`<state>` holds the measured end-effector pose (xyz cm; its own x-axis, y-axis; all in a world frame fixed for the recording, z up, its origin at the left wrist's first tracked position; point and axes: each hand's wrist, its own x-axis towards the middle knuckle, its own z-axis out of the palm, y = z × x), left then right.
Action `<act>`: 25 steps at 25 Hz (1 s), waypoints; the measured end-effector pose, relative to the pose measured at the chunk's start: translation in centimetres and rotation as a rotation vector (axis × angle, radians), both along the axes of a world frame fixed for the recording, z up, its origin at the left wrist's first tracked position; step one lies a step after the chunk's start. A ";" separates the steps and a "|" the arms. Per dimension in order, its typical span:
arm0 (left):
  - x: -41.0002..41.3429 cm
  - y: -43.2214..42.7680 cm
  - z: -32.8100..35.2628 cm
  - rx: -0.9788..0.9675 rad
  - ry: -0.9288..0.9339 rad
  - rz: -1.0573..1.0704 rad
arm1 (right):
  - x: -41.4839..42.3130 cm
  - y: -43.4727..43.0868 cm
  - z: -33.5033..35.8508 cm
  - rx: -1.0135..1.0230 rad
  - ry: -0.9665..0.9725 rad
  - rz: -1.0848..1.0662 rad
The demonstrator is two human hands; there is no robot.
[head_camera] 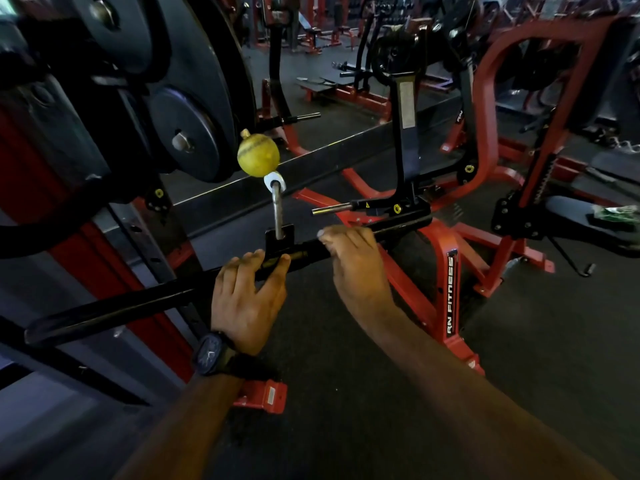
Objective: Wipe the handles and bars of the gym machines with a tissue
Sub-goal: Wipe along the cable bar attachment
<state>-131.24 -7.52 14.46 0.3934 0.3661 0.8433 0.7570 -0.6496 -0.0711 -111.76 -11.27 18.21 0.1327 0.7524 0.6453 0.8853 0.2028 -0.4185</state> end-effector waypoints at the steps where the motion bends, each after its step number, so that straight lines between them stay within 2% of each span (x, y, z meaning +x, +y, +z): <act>1: -0.1 0.0 0.0 -0.002 0.000 0.004 | -0.6 -0.2 0.1 0.003 -0.006 0.063; 3: -0.2 -0.2 -0.2 0.006 -0.004 0.005 | -0.5 -0.2 1.6 -0.083 -0.052 0.149; 7: -0.4 -0.3 0.0 0.071 0.009 0.023 | 2.0 2.7 7.1 -0.543 -0.313 0.401; 10: 0.0 -0.2 0.0 0.106 0.005 0.020 | 3.9 5.7 9.6 -0.700 -0.348 0.401; 15: 0.6 -0.5 -0.3 0.066 -0.034 0.065 | 2.5 5.8 8.6 -0.664 -0.282 0.376; 18: 0.6 -0.7 -0.3 0.053 -0.041 0.049 | 4.0 5.2 9.5 -0.657 -0.306 0.283; 25: 1.2 -0.6 -0.5 0.015 -0.053 0.056 | 6.2 3.9 10.1 -0.659 -0.389 0.257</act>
<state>-130.00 -8.12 13.93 0.3269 0.3736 0.8681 0.7951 -0.6052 -0.0389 -105.57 -7.39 28.35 -0.2393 0.9707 0.0223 0.9514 0.2390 -0.1942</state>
